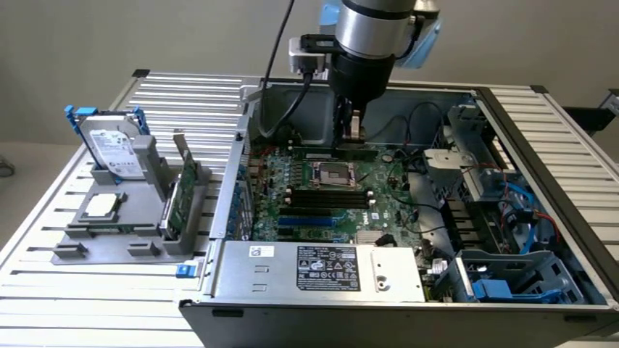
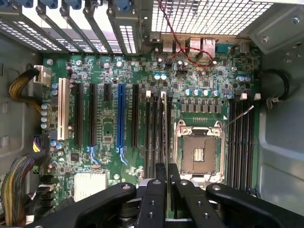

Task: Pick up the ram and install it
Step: 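Pick up the ram and move it above insertion slot, then insert the ram into the slot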

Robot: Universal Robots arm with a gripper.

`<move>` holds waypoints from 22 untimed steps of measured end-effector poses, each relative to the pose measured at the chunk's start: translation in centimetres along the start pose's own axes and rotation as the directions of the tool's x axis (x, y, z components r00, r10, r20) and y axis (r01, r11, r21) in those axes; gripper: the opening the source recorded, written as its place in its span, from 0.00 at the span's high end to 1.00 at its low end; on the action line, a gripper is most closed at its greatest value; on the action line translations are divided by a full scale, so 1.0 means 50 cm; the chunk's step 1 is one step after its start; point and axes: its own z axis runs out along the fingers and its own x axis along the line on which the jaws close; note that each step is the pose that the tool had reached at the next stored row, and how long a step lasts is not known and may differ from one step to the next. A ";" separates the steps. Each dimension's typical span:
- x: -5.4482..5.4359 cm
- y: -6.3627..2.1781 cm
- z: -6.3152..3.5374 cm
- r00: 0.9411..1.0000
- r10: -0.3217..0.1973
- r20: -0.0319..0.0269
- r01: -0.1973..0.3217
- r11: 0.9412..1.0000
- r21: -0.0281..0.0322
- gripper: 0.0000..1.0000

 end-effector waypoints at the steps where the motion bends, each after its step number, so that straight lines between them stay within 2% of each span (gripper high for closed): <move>1: 0.000 0.002 0.002 1.000 0.003 -0.003 -0.003 1.000 0.001 0.86; 5: -0.002 0.002 0.008 1.000 0.014 -0.019 -0.014 1.000 0.005 0.86; 7: -0.005 0.002 0.010 0.999 0.021 -0.024 -0.021 1.000 0.008 0.86; 9: -0.011 0.002 0.012 0.999 0.027 -0.025 -0.026 1.000 0.013 0.86; 22: -0.011 0.002 0.011 0.999 0.027 -0.025 -0.027 1.000 0.012 0.86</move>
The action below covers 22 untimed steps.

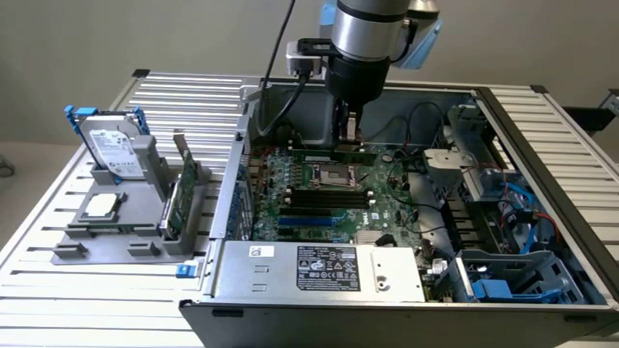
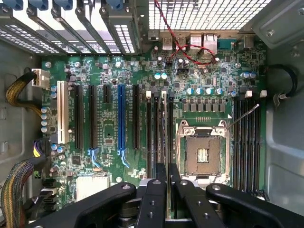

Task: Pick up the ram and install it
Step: 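Insert the ram into the slot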

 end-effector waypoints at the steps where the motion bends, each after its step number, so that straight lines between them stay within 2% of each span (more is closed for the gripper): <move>1: 0.000 0.000 0.000 1.000 0.000 0.000 0.000 1.000 0.000 0.86; 6: 0.000 0.001 0.002 1.000 0.000 0.000 0.000 1.000 0.001 0.86; 10: 0.000 0.012 0.016 1.000 0.001 -0.003 -0.001 1.000 0.002 0.86; 13: 0.000 0.019 0.027 1.000 0.002 -0.008 -0.002 1.000 0.002 0.86; 15: 0.001 0.019 0.033 1.000 0.002 -0.011 -0.002 1.000 0.002 0.86; 22: 0.020 0.014 0.059 1.000 0.001 -0.011 -0.001 1.000 0.002 0.86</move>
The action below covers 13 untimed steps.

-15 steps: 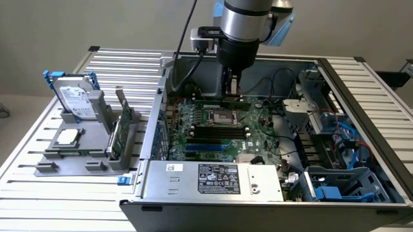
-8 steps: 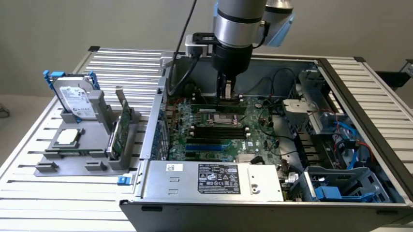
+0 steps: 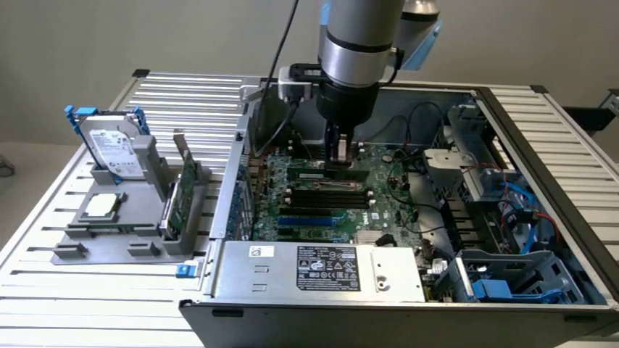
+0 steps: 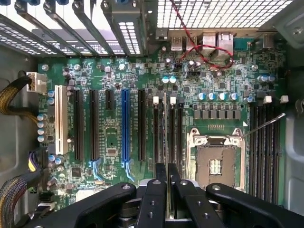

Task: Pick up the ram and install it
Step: 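Insert the ram into the slot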

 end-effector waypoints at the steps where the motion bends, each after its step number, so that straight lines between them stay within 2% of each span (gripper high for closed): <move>1: 0.002 -0.001 0.004 1.000 0.000 0.000 0.000 1.000 0.000 0.86; 4: 0.005 -0.005 0.013 1.000 0.000 0.000 0.000 1.000 0.002 0.86; 6: 0.006 -0.006 0.018 1.000 0.000 -0.001 0.000 1.000 0.006 0.86; 13: 0.006 -0.008 0.033 1.000 0.001 -0.006 0.000 1.000 0.029 0.86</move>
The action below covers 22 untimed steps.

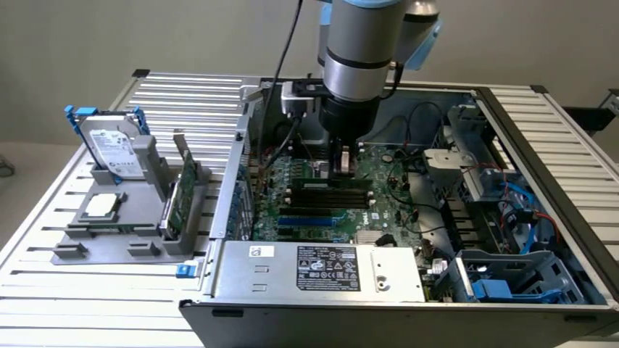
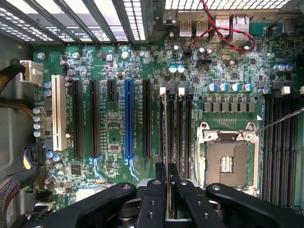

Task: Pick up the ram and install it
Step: 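Insert the ram into the slot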

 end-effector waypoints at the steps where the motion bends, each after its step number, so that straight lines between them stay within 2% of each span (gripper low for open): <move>1: 0.000 0.000 0.002 1.000 0.000 -0.001 0.000 1.000 0.003 0.86; 3: 0.000 0.000 0.008 1.000 0.000 -0.002 0.000 1.000 0.007 0.86; 5: 0.000 0.000 0.015 1.000 0.000 -0.004 0.000 1.000 0.009 0.86; 13: 0.000 -0.001 0.032 1.000 0.000 -0.012 0.000 1.000 0.009 0.86; 22: -0.001 -0.001 0.041 1.000 0.015 -0.015 -0.015 1.000 0.009 0.86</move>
